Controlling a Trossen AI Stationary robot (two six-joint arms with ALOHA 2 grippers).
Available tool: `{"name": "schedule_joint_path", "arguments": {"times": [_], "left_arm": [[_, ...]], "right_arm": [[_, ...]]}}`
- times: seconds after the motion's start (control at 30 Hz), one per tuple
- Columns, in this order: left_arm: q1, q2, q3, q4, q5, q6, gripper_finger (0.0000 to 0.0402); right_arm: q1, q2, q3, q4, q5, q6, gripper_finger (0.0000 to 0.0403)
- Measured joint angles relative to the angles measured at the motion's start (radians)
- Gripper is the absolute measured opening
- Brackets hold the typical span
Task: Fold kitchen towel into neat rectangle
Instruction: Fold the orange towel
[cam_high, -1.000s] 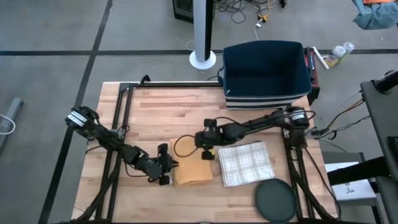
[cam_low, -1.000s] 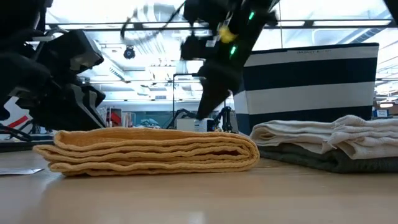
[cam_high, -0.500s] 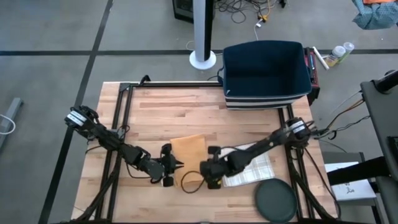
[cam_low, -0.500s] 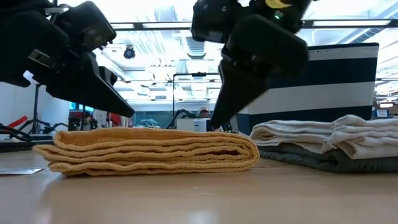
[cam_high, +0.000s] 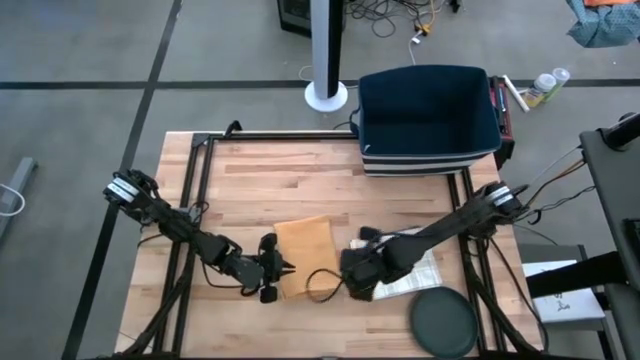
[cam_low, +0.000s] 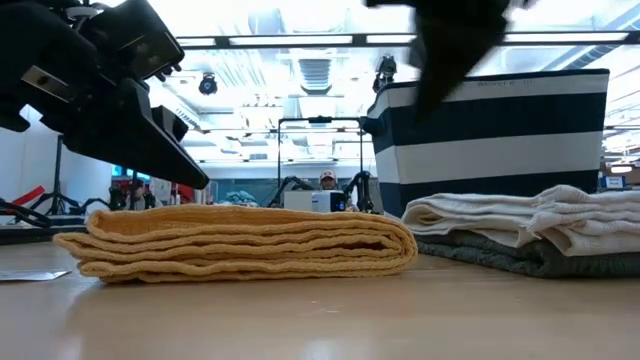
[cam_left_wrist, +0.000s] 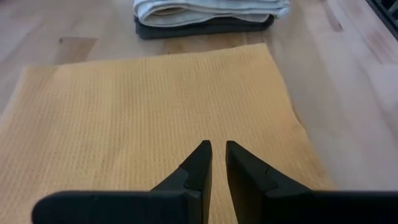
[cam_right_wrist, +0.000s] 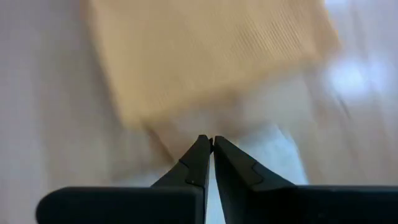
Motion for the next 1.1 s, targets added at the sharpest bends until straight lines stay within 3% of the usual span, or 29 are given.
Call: {"name": "schedule_joint_path", "arguments": {"times": [0.1, 0.2, 0.43, 0.67, 0.9, 1.1], "left_arm": [[0.000, -0.001, 0.000, 0.000, 0.021, 0.004, 0.0038], [0.000, -0.001, 0.000, 0.000, 0.024, 0.010, 0.0038], [0.000, -0.001, 0.000, 0.003, 0.041, 0.010, 0.0038], [0.000, -0.001, 0.000, 0.012, 0.041, 0.010, 0.0038], [0.000, -0.003, 0.000, 0.010, 0.033, 0.010, 0.0038], [-0.027, -0.088, 0.000, -0.021, 0.033, -0.011, 0.0038]], "right_arm": [[0.000, -0.013, -0.009, -0.188, -0.001, 0.106, 0.0018], [0.000, -0.010, -0.061, -0.227, -0.034, 0.157, 0.0018], [0.002, -0.009, -0.239, -0.048, -0.231, 0.191, 0.0018], [-0.046, -0.017, -0.359, 0.193, -0.248, 0.120, 0.0018], [-0.144, -0.011, -0.333, 0.273, -0.223, -0.019, 0.0018], [-0.170, -0.021, -0.203, 0.215, -0.206, -0.030, 0.0018]]}}
